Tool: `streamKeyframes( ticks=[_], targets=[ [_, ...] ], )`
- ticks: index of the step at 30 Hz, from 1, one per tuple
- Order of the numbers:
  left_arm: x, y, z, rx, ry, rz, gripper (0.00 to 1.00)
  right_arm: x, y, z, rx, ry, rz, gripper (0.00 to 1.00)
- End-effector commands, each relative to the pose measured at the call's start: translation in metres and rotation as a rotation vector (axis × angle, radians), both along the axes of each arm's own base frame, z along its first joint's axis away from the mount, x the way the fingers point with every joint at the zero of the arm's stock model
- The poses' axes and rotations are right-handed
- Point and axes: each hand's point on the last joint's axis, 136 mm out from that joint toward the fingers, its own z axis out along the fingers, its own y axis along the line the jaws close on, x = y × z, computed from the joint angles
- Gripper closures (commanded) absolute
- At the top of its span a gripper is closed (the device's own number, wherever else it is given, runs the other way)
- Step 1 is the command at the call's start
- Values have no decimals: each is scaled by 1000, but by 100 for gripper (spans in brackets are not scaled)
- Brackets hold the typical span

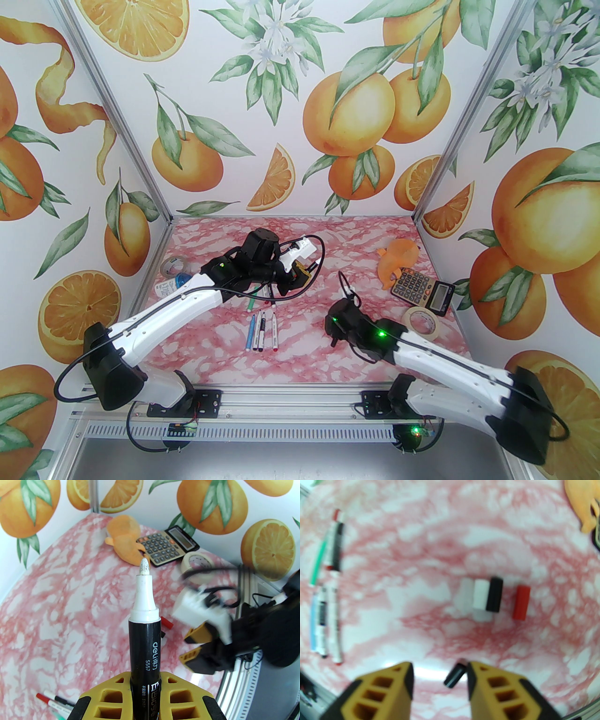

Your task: Open the pen caps

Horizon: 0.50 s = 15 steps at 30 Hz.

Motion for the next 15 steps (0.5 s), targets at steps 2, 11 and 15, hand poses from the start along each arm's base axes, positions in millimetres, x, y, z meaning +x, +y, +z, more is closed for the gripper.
streamKeyframes(
  ticks=[2,11,15],
  targets=[
    [7,-4,-8,9,68,74,98,-8,-9,46,11,-106,80,42],
    [19,13,-47,-19,327,446,96,-50,-27,116,90,-235,273,0],
    [12,15,-76,-22,409,594,96,-64,-37,138,102,-270,312,0]
  ],
)
